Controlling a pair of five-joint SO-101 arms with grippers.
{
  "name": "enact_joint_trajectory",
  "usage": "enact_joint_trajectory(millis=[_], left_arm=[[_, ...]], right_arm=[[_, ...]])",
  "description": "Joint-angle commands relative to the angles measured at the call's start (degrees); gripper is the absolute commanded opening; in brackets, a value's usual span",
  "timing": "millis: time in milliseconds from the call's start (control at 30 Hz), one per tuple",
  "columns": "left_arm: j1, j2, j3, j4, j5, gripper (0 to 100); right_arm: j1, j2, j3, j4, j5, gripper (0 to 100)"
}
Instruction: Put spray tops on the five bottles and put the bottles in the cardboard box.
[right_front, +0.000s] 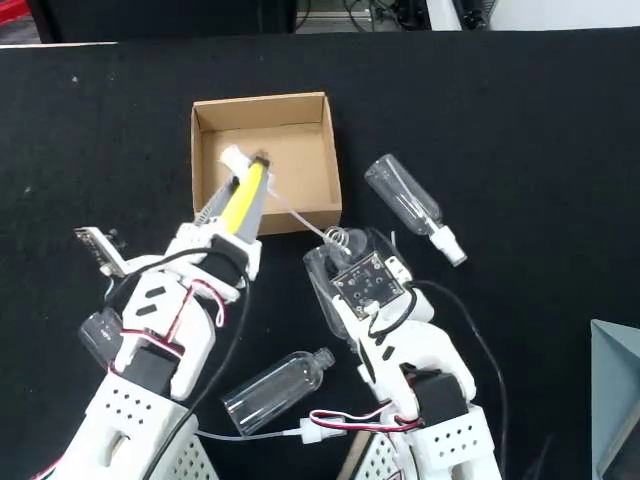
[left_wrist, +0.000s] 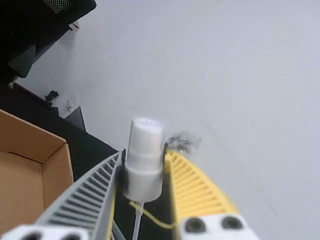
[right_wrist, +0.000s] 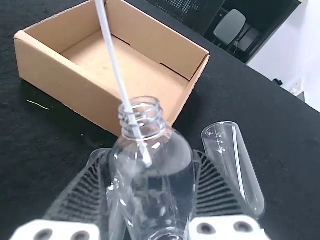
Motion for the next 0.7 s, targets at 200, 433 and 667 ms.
enact_joint_trajectory(millis=[200,433,667], left_arm=[[1.36,-1.23,-0.13,-1.05,-1.32,3],[1.54,-1.14,-0.13,-1.05,-1.32,3],[4.18,-1.23,1.19,-1.05,-1.41,3]], right_arm=[[-0.97,-5.76,-0.31,0.26,0.26,6.7],[-0.97,-5.76,-0.40,0.26,-3.25,6.6],[-0.97,-5.76,-0.48,0.26,-5.54,6.7]])
